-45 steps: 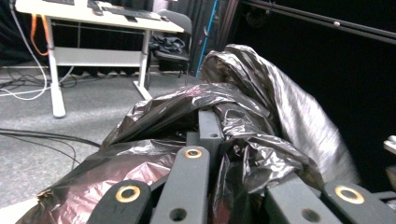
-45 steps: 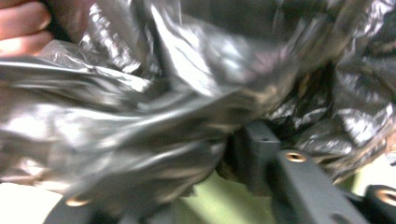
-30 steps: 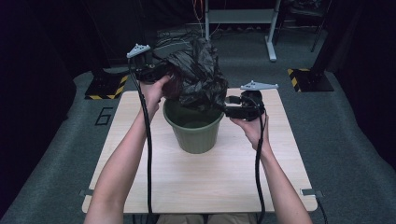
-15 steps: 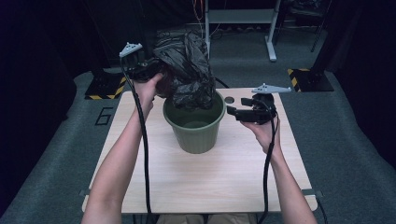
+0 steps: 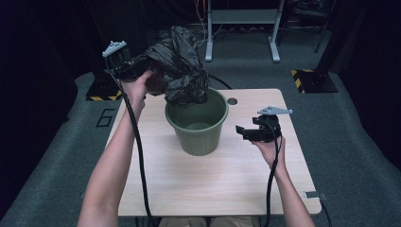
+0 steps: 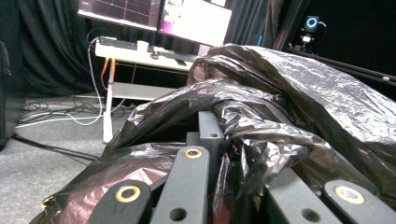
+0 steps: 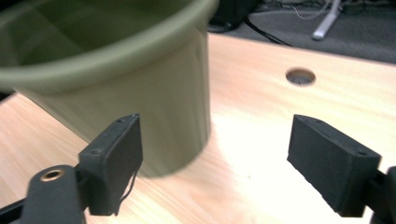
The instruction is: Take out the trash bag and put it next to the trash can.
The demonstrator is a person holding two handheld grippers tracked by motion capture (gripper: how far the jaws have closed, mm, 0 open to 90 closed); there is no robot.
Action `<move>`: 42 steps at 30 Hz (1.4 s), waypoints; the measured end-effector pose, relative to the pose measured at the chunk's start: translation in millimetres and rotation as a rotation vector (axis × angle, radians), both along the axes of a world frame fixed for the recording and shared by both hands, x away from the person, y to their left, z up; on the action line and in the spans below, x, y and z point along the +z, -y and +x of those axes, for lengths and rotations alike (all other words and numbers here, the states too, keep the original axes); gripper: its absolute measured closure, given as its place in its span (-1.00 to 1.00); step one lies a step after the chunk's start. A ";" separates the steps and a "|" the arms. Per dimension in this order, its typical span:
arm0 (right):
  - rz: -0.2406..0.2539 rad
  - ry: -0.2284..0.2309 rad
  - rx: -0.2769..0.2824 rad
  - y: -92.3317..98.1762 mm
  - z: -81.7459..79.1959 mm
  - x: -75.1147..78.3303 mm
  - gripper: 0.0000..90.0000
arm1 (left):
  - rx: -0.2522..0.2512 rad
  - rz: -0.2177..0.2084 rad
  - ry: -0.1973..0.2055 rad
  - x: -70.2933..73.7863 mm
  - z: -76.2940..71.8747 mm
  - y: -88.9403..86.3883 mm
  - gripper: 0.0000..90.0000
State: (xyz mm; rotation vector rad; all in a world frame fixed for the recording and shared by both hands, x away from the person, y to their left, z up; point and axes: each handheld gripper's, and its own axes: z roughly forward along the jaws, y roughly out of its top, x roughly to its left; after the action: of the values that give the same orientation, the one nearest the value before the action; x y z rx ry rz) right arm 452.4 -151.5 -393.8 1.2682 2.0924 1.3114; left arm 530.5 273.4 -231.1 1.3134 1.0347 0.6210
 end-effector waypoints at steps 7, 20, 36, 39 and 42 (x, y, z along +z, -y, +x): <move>-0.094 -0.037 -0.074 9.8 -3.9 -51.9 -0.70 | 0.042 -0.028 0.010 2.3 -3.2 -19.4 1.00; -0.164 -0.114 -0.179 36.2 -11.0 -116.1 -0.80 | 0.127 -0.058 0.015 1.1 -10.0 -60.7 1.00; -0.224 -0.137 -0.190 41.6 -15.6 -133.1 -0.82 | 0.206 -0.076 0.015 -4.2 -19.2 -97.6 1.00; -0.226 -0.130 -0.189 40.9 -16.4 -133.7 -0.82 | 0.222 -0.071 0.012 -7.2 -19.9 -101.5 1.00; -0.225 -0.125 -0.188 41.0 -16.7 -133.9 -0.80 | 0.231 -0.085 0.006 -10.6 -19.8 -106.9 1.00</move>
State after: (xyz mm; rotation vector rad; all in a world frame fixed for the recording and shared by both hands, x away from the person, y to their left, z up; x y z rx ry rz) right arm 435.8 -192.5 -527.7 1.4361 2.0752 0.9113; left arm 510.6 380.2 -241.7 1.1264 1.2057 0.7457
